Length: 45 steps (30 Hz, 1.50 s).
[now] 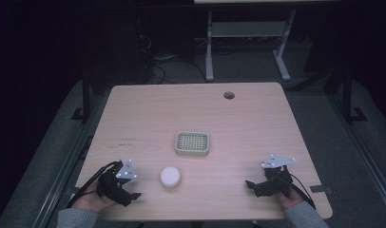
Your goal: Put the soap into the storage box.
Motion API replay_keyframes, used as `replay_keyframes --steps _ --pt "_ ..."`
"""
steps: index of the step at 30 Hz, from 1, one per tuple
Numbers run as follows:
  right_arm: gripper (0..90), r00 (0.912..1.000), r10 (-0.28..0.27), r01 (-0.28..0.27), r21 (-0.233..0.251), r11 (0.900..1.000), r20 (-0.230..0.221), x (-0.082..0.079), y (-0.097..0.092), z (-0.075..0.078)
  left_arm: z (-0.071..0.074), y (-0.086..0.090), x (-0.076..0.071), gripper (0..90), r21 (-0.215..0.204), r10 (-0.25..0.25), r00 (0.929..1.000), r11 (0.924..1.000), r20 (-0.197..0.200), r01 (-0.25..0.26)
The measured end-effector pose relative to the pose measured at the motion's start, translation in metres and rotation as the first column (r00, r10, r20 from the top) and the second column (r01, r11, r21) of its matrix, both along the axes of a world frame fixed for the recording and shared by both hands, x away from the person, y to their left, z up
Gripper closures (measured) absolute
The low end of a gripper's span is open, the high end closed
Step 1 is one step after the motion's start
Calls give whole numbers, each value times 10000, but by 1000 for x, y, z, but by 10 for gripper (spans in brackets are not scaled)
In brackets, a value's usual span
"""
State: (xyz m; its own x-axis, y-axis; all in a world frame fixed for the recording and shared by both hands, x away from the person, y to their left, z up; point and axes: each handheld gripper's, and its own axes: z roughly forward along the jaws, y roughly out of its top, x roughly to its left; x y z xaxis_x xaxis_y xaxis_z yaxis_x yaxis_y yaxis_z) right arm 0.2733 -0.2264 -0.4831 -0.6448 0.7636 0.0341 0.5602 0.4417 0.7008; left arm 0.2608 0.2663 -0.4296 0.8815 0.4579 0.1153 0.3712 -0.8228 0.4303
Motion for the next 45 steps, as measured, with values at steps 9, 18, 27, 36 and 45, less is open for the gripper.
replay_keyframes --steps 9,18,27,36,45 --pt "0 10000 -50 51 20 10000 -30 0 1 0 3 -6 3 208 168 -225 9997 9996 -38 226" --pt "0 10000 -3 3 6 10000 25 1 1 0 11 -17 10 201 296 -517 9983 9982 -253 524" --pt "0 10000 -18 18 8 10000 33 1 1 0 19 -35 18 194 621 -981 9946 9930 -342 1001" --pt "0 10000 -20 20 0 10000 35 1 1 0 27 -41 21 193 796 -1167 9924 9896 -382 1194" --pt "0 10000 -21 21 2 10000 36 1 1 0 30 -48 27 188 914 -1363 9898 9860 -407 1396"
